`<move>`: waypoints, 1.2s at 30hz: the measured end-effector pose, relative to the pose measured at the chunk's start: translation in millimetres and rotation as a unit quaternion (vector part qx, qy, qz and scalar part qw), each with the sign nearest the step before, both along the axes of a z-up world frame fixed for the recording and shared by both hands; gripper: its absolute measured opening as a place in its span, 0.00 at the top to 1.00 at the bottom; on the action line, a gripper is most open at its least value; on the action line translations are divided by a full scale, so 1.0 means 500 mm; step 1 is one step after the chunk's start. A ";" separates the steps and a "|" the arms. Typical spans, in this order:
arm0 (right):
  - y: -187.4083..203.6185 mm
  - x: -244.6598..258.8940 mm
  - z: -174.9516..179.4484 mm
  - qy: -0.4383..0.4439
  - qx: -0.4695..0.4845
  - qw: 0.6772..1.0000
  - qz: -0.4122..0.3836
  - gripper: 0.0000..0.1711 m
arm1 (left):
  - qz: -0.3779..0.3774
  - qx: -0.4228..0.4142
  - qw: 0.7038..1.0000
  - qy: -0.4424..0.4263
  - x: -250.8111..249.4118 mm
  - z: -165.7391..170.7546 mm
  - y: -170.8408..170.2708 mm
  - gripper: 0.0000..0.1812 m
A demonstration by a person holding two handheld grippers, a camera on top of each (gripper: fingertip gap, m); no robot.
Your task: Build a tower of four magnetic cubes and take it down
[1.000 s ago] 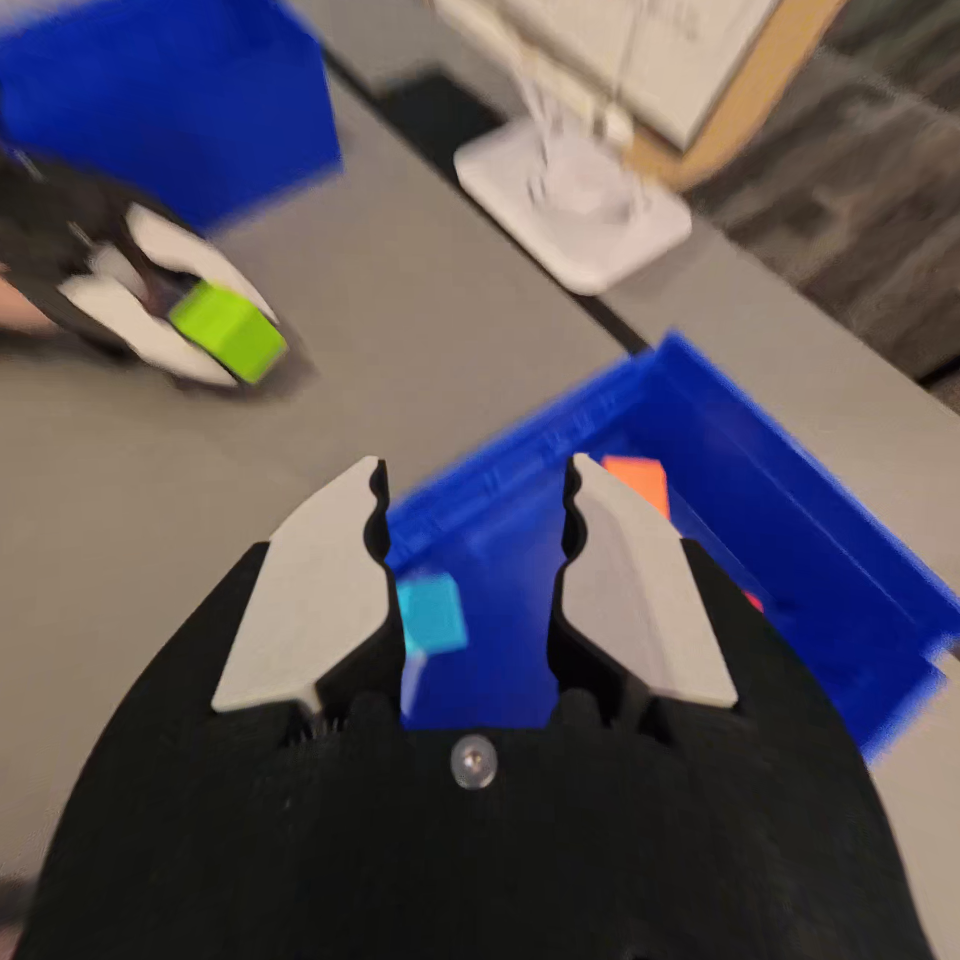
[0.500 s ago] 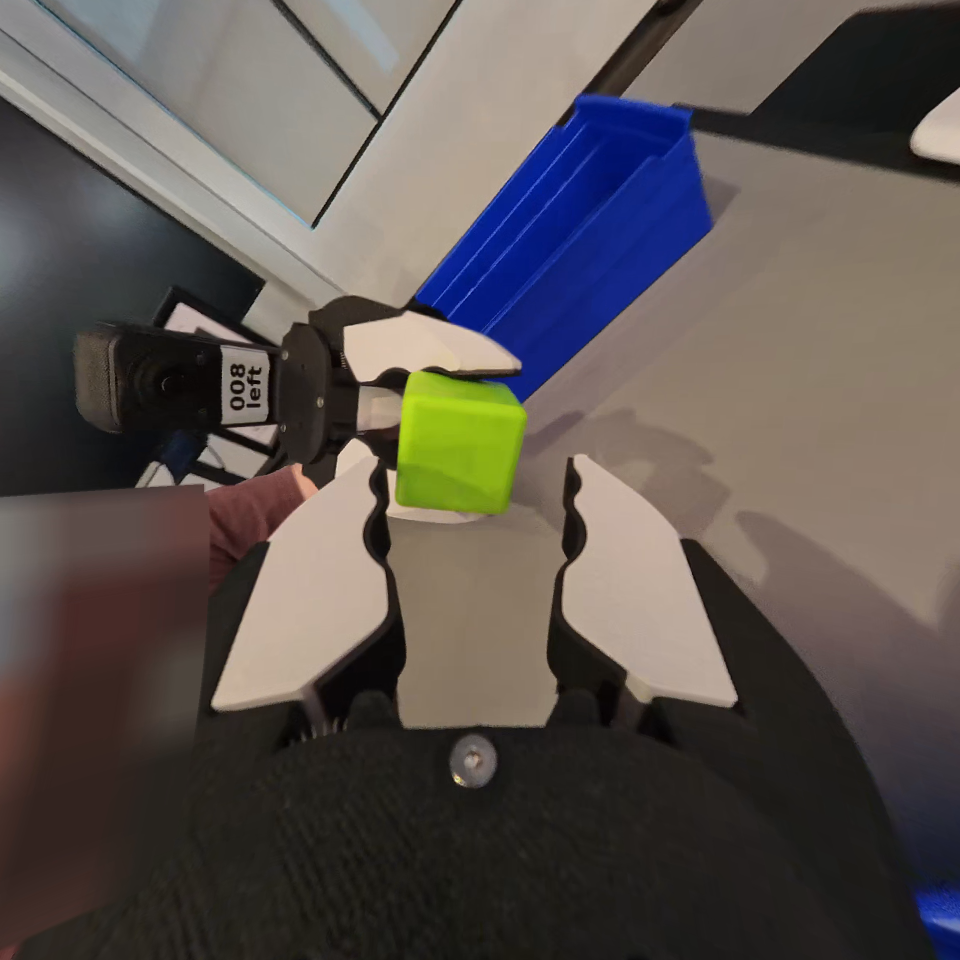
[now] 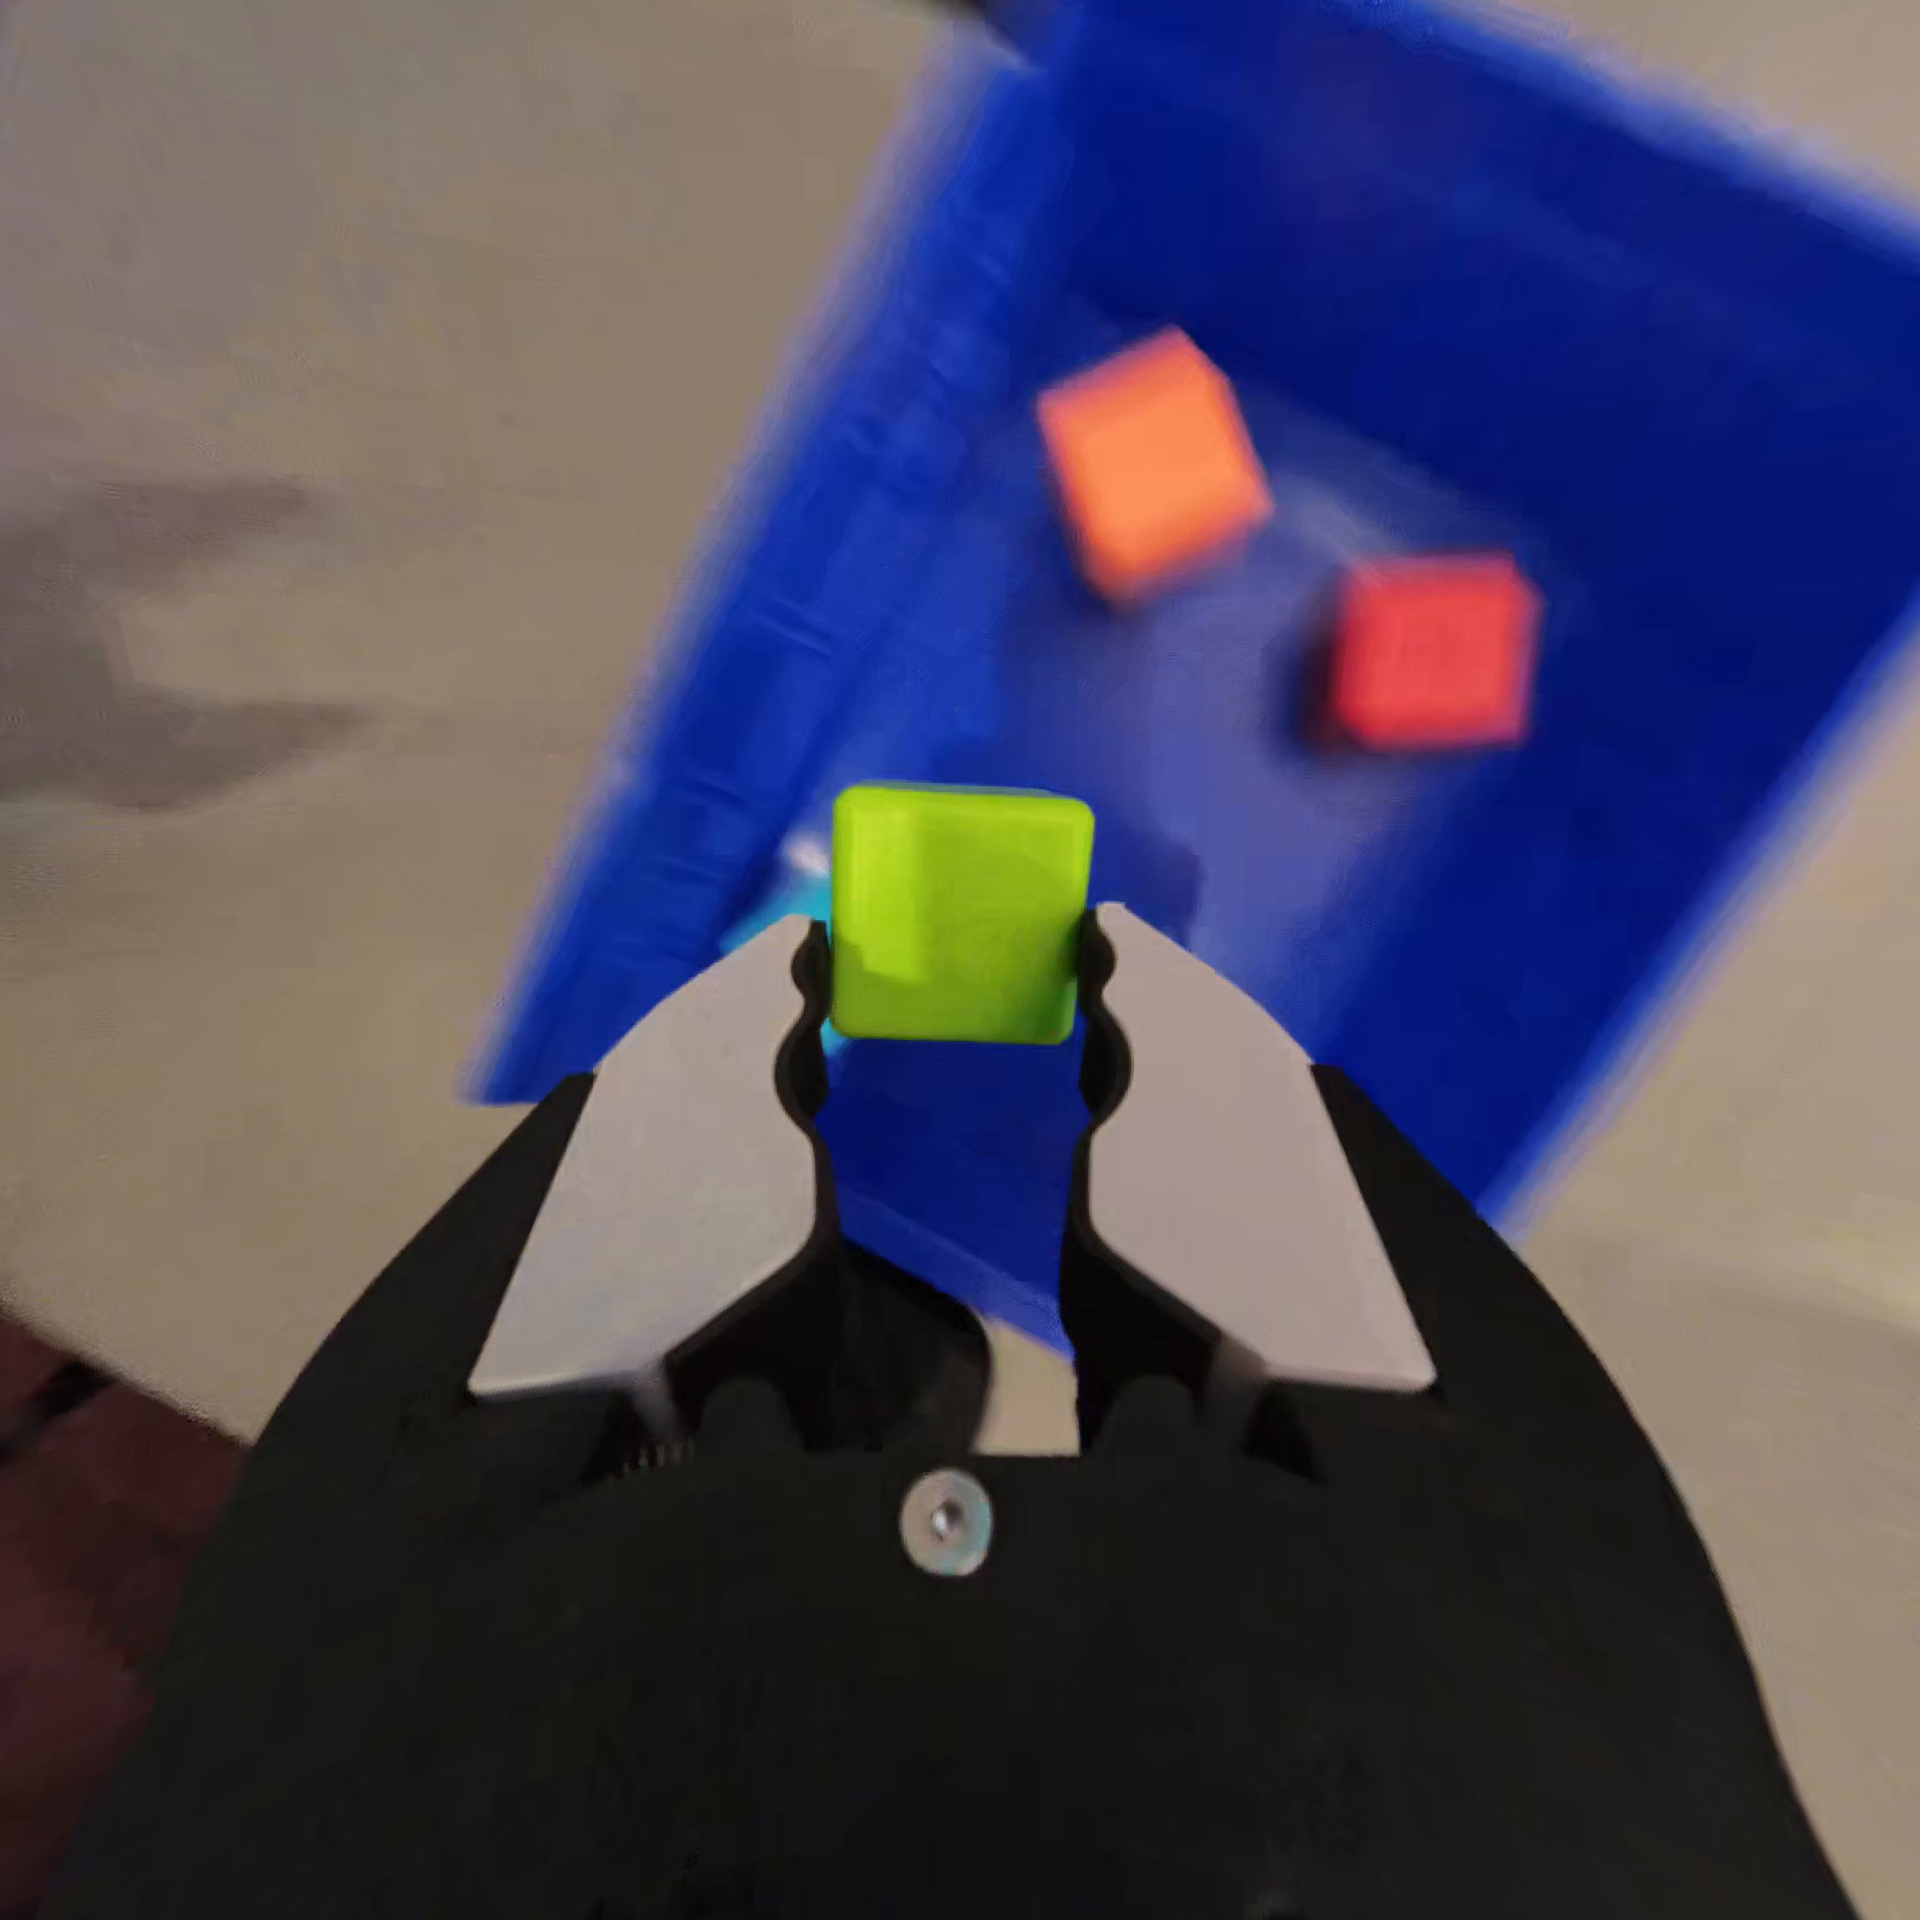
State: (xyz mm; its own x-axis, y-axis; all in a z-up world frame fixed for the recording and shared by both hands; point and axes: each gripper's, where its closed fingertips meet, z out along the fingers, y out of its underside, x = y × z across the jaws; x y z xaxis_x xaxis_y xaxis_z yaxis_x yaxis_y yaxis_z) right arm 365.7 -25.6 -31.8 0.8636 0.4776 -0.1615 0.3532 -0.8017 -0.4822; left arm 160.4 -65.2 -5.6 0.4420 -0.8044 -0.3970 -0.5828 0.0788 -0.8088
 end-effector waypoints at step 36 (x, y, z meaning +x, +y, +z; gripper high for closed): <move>0.036 0.274 -0.168 -0.070 -0.080 0.984 -0.141 0.95 | 0.547 -0.131 0.818 -0.117 -0.915 0.071 0.096 0.64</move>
